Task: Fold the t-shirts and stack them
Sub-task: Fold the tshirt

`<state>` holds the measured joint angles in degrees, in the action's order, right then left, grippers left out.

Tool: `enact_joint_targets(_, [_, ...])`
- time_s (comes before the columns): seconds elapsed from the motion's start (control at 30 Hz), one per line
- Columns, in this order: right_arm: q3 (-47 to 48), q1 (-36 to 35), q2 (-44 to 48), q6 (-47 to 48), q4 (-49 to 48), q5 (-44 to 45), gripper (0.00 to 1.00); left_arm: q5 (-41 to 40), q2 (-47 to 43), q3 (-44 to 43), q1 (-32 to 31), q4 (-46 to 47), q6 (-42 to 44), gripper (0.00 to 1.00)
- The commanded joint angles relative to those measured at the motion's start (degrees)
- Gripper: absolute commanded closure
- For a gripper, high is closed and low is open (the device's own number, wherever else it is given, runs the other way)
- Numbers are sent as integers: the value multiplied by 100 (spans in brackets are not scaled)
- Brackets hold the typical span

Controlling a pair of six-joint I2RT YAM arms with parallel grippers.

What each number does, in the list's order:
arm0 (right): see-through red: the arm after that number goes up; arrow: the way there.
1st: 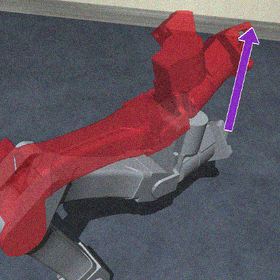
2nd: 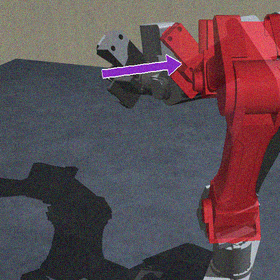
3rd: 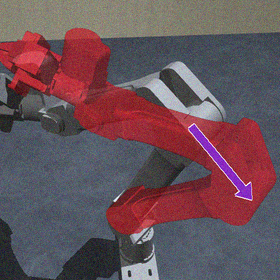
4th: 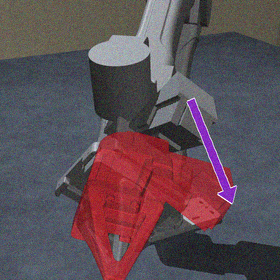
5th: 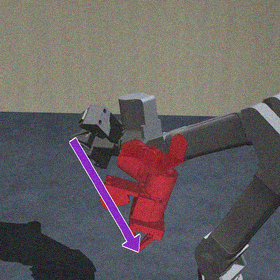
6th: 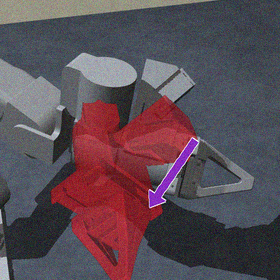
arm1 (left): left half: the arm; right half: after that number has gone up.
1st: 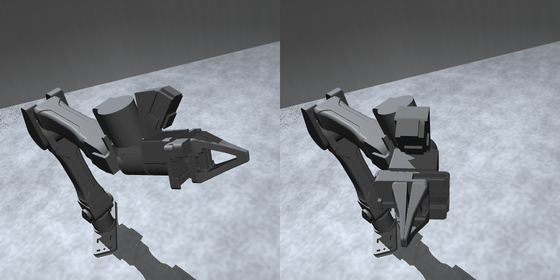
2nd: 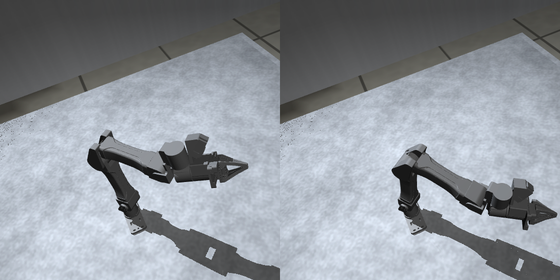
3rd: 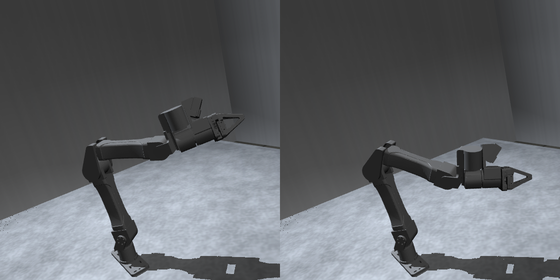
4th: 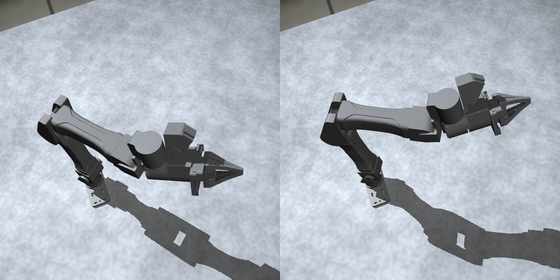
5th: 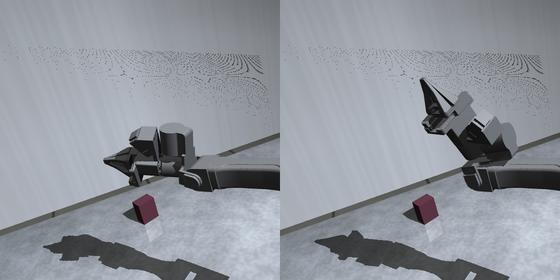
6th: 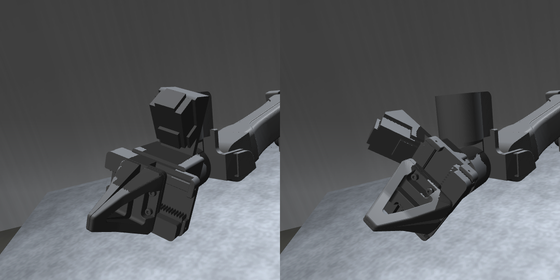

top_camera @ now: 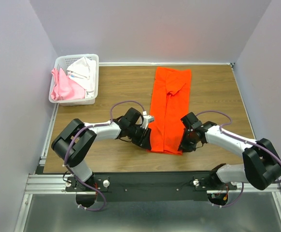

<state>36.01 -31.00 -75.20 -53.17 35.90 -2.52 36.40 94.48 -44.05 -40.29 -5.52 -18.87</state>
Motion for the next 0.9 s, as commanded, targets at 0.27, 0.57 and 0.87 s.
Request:
enact_joint_targets(0.27, [20,-64,383,-141,241,24,100,-362,63,-59,-189,-528,42,100])
enact_joint_targets(0.57, [1039,-64,568,-133,1077,435,100,-1056,-377,-1043,-58,-1469,103,100])
enact_joint_targets(0.87, [2401,-55,-328,157,1174,1263,100,-907,220,-2378,592,-1803,332,100])
